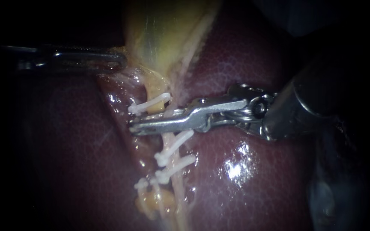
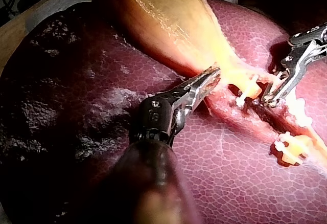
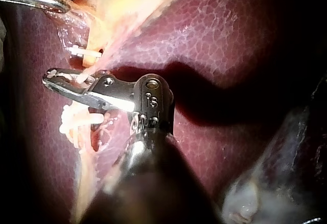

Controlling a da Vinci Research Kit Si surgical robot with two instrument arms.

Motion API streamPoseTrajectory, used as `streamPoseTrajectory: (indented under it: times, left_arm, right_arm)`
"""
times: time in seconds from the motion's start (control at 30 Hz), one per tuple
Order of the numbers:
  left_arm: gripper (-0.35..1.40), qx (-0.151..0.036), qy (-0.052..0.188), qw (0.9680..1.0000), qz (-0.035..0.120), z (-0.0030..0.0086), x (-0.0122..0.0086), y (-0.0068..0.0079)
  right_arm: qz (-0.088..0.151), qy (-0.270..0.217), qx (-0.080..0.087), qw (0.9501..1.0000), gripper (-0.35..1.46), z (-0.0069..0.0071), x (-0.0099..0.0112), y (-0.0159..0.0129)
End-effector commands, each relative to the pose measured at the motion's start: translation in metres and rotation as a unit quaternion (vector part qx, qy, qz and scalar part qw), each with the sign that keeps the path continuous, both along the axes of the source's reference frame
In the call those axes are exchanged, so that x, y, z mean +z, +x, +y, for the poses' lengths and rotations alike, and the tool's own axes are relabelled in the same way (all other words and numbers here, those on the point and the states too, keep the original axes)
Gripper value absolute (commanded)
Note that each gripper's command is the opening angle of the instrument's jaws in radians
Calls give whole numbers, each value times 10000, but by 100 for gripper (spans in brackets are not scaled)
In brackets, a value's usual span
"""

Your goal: Clipping third clip right tube

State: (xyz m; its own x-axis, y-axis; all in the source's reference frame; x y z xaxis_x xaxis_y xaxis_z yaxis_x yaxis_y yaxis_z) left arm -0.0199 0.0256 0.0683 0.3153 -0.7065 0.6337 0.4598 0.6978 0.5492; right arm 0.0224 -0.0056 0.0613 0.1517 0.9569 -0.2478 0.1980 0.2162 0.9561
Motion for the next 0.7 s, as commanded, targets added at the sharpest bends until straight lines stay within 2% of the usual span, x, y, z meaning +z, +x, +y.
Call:
streamPoseTrajectory:
  times: [0.03, 0.7]
  left_arm:
    - [-35, -1, 0, 10000, 0, 0, -1, 1]
    - [-35, 8, 4, 10000, -9, 0, 0, 0]
  right_arm:
    - [30, -1, -47, 10000, -35, 0, 1, 0]
    - [46, -9, -81, 10000, -35, -1, 3, -1]
